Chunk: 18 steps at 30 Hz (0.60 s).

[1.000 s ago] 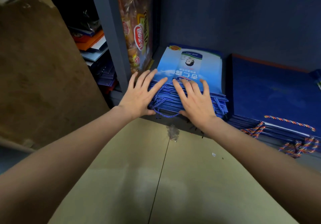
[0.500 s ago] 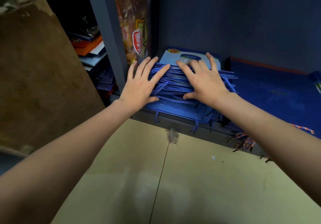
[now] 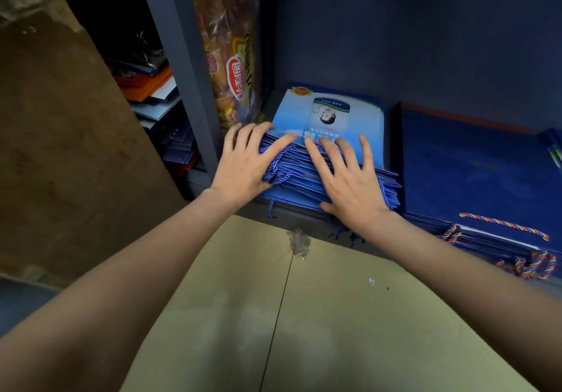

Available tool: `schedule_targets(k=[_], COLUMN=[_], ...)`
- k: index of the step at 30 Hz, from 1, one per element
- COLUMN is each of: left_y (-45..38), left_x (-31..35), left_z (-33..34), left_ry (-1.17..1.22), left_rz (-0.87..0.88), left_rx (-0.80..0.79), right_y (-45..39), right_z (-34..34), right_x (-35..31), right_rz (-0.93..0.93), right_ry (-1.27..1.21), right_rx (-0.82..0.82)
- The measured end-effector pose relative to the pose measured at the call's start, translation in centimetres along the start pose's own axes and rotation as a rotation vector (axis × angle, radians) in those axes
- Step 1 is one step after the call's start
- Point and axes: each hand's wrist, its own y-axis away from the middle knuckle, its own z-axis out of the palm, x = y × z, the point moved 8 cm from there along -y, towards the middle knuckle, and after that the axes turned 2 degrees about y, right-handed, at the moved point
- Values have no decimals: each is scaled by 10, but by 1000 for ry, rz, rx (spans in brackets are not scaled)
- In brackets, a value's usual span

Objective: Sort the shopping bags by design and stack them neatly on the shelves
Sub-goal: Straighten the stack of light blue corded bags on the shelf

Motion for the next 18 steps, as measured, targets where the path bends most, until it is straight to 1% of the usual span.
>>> schedule_targets(k=[3,6,9,12,16,18], left_y=[1,7,15,21,22,20], left_x=[-1,-3,-5,-6,-5,-6], left_z=[2,9,16,20,26,27], left_ry=[24,30,35,64,86,76], left_rz=[1,-8,29,29,8,29], left_rx=[0,-44,-100,-145,-153,-149], right_y=[4,2,0,2,1,0], right_z=[1,5,9,11,11,12], right_x=[0,-1,-5,-10,-10,-7], right_rz=[12,3,-19,-39,-53,-67], right_ry=[23,52,59,70,78,92], right_rx=[26,25,40,57,79,69])
